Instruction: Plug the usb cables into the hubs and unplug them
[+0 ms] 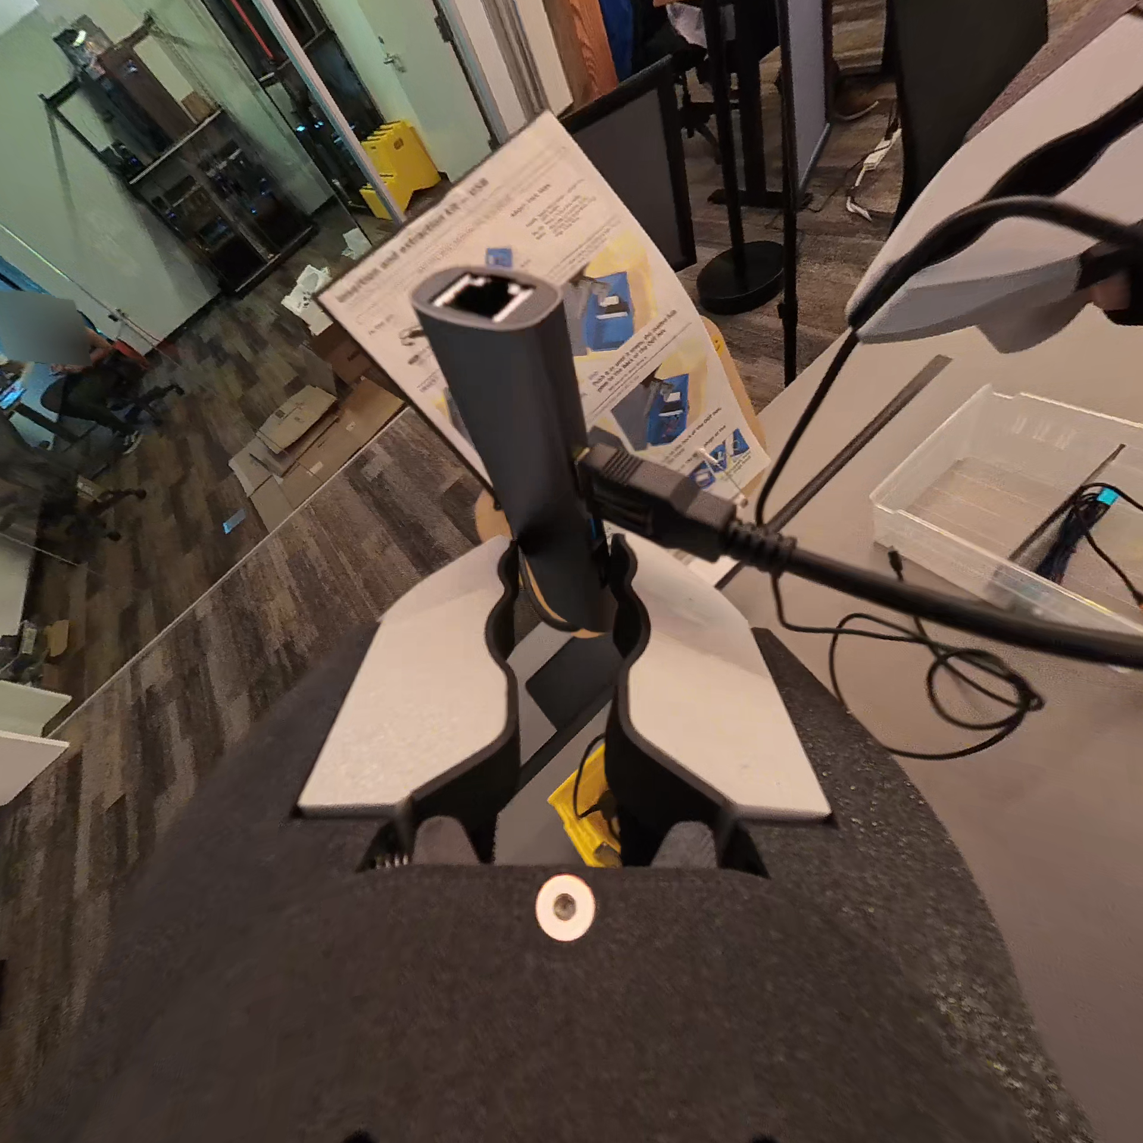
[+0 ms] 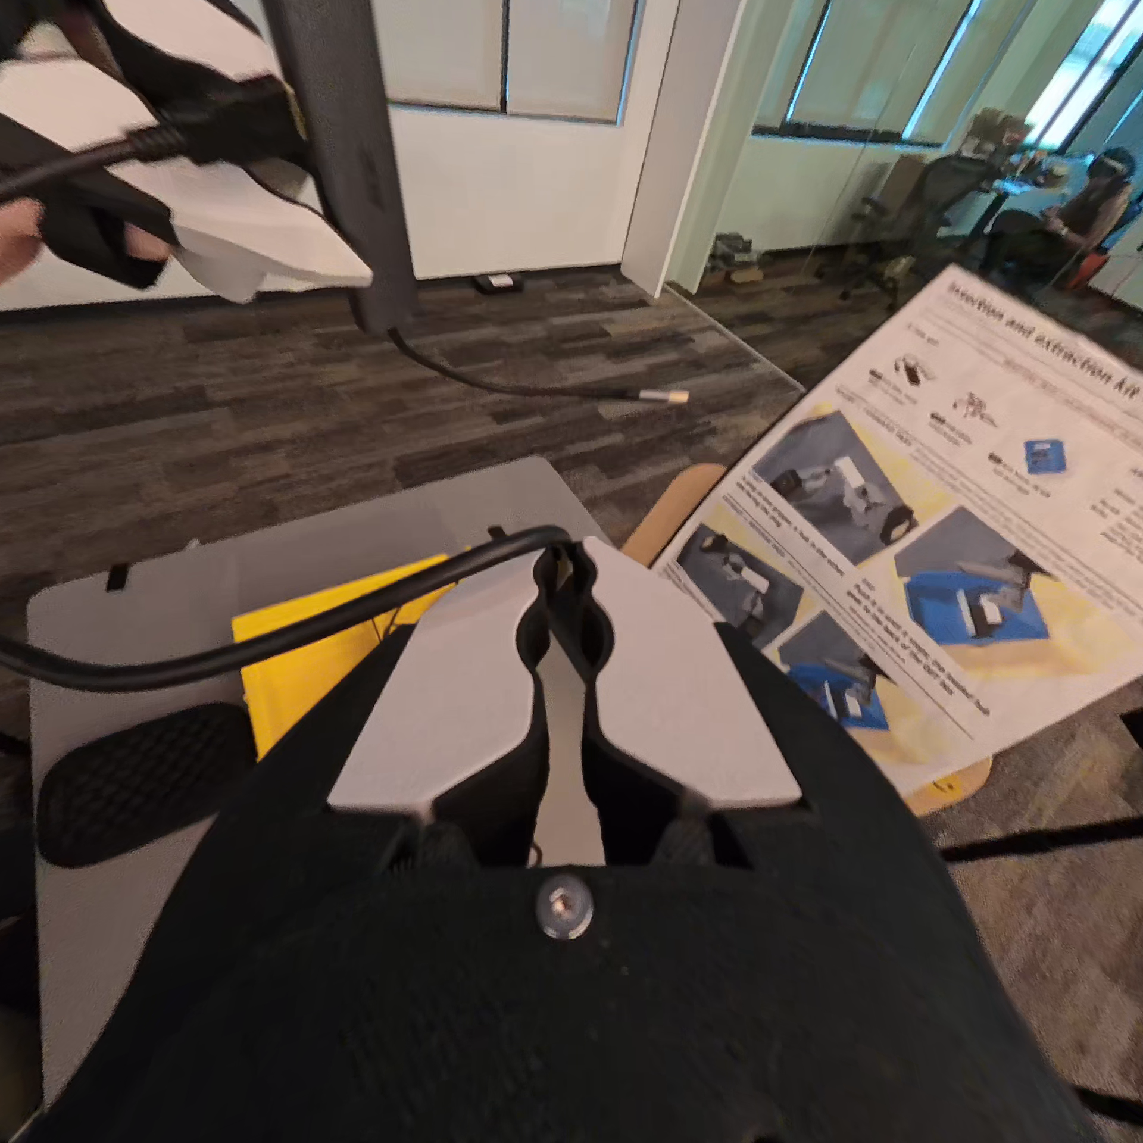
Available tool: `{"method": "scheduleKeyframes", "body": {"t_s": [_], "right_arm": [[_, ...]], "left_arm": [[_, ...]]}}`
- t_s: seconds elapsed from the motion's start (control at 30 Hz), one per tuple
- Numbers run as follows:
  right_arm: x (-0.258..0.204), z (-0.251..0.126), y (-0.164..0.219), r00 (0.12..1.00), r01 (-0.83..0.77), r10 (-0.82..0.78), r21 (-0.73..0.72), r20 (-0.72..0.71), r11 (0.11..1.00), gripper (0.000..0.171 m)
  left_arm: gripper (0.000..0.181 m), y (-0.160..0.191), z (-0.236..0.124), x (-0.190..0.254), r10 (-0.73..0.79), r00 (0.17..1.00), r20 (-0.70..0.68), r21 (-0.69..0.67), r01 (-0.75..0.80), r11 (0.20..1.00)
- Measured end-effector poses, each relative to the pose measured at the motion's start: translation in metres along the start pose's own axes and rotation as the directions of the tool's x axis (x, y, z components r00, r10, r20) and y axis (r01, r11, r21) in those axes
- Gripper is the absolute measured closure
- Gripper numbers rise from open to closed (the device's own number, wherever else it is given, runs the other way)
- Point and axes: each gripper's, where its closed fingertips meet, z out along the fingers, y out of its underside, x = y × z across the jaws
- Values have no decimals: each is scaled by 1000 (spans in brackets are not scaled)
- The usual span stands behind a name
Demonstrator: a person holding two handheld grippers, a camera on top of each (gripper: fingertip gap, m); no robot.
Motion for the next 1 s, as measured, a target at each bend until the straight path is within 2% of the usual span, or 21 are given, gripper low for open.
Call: {"method": "scheduleKeyframes", "body": {"t_s": [0.1,0.23,0.37,0.5,0.7,0.83,1.0], "right_arm": [[10,6,45,1000,-19,17,-114,-17,993,166],[17,11,123,999,-24,16,-296,-29,955,165],[-3,10,191,994,-58,89,-412,57,909,165],[-38,9,257,960,-113,224,-505,166,855,165],[-84,8,310,878,-234,392,-468,275,852,165],[-104,1,329,833,-282,426,-392,353,876,166],[-123,-19,361,791,-270,446,-416,418,868,158]], "left_arm": [[154,9,12,17,-2,999,-52,-6,1,1000],[154,22,28,54,-54,976,-209,-2,55,998],[155,38,39,89,-53,951,-305,-38,43,998],[158,55,53,113,1,945,-328,-55,-21,998],[160,92,87,162,1,905,-426,-97,-46,994],[163,123,114,189,67,898,-435,-133,-138,981],[163,156,138,220,25,862,-506,-152,-117,981]]}}
